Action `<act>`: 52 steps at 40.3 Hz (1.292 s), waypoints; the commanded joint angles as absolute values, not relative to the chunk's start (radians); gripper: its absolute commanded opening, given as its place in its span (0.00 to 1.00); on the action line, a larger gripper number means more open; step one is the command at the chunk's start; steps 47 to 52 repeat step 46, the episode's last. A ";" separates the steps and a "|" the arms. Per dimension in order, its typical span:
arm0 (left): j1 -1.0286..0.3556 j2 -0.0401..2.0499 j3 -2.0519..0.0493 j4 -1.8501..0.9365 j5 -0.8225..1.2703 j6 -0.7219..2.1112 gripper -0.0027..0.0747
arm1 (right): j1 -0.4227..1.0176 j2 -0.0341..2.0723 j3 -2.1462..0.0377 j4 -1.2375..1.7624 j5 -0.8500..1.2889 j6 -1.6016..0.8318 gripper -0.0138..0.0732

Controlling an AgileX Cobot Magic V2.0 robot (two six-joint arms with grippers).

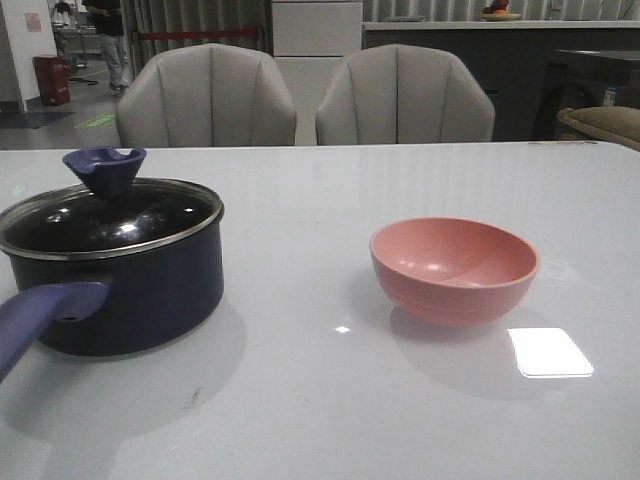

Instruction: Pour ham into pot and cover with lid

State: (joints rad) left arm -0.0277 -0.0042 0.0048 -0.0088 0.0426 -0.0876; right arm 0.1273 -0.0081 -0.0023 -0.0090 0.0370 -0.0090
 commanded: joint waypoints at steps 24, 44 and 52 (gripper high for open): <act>-0.026 -0.023 0.026 -0.018 -0.027 -0.097 0.20 | 0.118 -0.029 0.022 -0.023 -0.059 0.000 0.33; -0.026 -0.023 0.026 -0.018 -0.027 -0.097 0.20 | 0.118 -0.029 0.022 -0.023 -0.059 0.000 0.33; -0.026 -0.023 0.026 -0.018 -0.027 -0.097 0.20 | 0.118 -0.029 0.022 -0.023 -0.059 0.000 0.33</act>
